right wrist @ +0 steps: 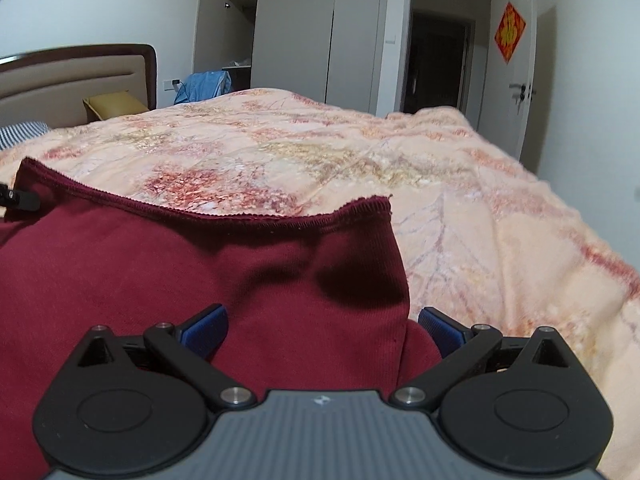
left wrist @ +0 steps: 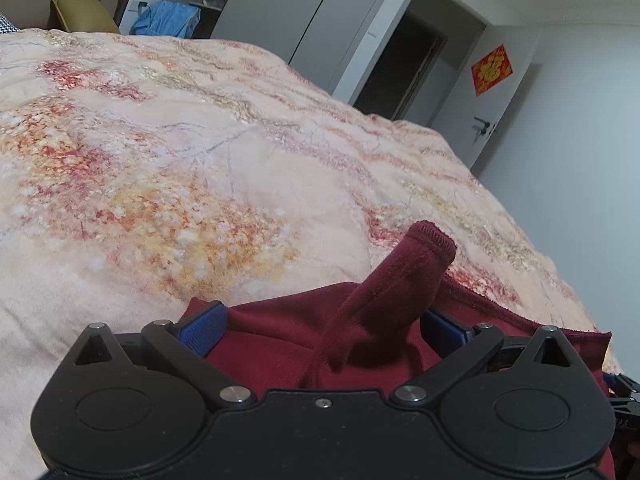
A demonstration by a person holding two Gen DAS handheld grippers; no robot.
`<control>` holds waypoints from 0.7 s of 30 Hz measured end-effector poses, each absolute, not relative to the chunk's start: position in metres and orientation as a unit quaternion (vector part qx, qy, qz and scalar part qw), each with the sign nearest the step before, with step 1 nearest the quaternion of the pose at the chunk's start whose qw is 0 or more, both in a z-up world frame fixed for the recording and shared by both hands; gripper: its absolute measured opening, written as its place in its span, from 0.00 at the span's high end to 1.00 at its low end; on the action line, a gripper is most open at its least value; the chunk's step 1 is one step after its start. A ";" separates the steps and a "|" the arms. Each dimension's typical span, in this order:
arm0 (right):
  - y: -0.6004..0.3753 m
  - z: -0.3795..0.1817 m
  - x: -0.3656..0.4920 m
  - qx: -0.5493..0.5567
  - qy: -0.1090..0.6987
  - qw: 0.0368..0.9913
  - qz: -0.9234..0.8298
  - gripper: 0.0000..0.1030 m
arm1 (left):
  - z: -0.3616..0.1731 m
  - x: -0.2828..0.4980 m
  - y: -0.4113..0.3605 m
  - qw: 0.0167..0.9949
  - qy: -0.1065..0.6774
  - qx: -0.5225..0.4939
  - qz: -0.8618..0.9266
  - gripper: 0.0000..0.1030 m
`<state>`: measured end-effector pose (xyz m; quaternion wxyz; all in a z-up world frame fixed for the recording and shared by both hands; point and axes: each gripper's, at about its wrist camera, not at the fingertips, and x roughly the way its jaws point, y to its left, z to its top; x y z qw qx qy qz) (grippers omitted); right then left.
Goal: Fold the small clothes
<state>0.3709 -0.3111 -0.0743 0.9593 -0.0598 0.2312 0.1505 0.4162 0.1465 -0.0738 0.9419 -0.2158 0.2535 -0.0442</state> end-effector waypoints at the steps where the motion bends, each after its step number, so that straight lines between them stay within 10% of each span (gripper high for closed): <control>1: -0.314 -0.074 0.373 -0.051 0.235 0.958 0.154 0.00 | -0.074 0.416 0.146 0.942 0.251 -0.217 -0.044 0.01; 21: -0.357 -0.075 0.371 0.086 0.218 0.960 0.156 0.00 | -0.076 0.411 0.150 0.943 0.240 -0.227 -0.049 0.01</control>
